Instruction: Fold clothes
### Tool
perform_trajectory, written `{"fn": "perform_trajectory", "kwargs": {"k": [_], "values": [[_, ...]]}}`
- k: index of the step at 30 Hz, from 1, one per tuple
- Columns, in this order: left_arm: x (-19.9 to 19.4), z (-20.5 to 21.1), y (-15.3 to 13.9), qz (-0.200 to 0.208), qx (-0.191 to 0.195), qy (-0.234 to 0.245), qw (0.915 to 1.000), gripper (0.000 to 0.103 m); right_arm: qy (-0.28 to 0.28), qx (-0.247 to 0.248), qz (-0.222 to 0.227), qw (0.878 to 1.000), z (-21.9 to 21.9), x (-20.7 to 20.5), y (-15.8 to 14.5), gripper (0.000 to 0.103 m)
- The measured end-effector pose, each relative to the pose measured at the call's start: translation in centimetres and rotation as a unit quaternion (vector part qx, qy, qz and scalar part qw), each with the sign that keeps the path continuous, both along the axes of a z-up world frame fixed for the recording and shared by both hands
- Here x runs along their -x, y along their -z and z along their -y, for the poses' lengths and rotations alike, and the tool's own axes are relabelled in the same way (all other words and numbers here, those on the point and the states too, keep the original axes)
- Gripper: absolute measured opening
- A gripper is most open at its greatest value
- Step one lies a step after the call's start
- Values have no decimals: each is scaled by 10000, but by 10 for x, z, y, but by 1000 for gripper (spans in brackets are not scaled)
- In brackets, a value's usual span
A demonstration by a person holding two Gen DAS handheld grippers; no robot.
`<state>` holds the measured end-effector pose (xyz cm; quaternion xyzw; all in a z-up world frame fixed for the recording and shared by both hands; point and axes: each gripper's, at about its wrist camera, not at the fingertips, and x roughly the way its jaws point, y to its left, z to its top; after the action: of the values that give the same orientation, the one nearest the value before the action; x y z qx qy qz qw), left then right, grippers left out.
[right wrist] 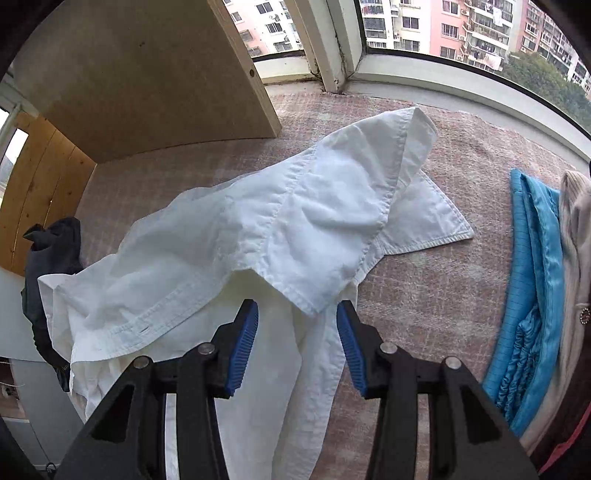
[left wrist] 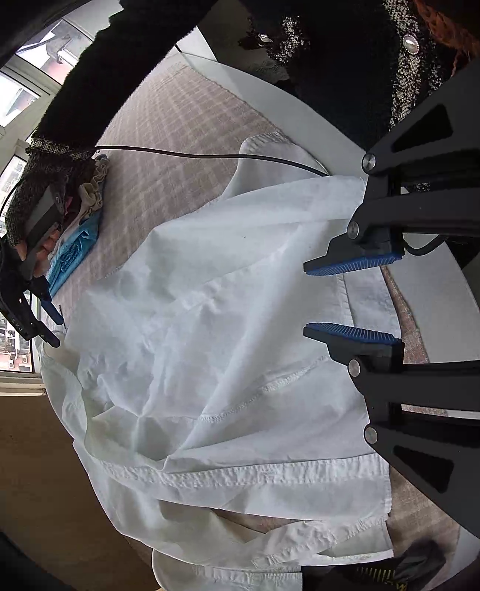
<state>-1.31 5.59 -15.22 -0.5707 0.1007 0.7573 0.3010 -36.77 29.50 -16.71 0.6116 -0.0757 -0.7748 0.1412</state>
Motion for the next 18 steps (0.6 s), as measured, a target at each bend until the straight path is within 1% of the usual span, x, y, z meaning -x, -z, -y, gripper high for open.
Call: {"fn": "perform_trajectory", "kwargs": {"k": [1,2,3,4,5,6,9,11,15,17,18], "values": [[7,2,3,16,10,-73,10000,25,88,44,-55,9999,-4,8,3,44],[14,4,7,50,-7,-153,9999,25,105,207,-171,9996,-7,12,2,44],[20,6,11,100,-22,-211,9997,25,52,307,-275,9991,-8,13,0,40],[25,7,15,152,-29,-248,9996,25,-51,230,-355,9991,-7,13,-4,21],[29,8,19,194,0,-253,9995,25,-147,139,-452,9988,-6,13,-9,8],[32,8,22,227,36,-229,9995,25,-226,18,-616,9978,-5,11,-16,3],[39,9,31,320,101,-150,9993,25,-449,-379,-1292,9899,1,10,-50,3],[45,9,35,373,92,-123,9992,25,-472,-718,-1556,9841,7,22,-61,3],[60,7,41,385,120,-135,9991,25,-394,-1130,-1496,9815,16,55,-46,4],[65,5,43,361,136,-113,9992,25,-602,-1168,-1033,9859,19,62,-30,11],[67,4,43,348,132,-102,9993,25,-548,-1199,-821,9879,15,59,-25,17]]}}
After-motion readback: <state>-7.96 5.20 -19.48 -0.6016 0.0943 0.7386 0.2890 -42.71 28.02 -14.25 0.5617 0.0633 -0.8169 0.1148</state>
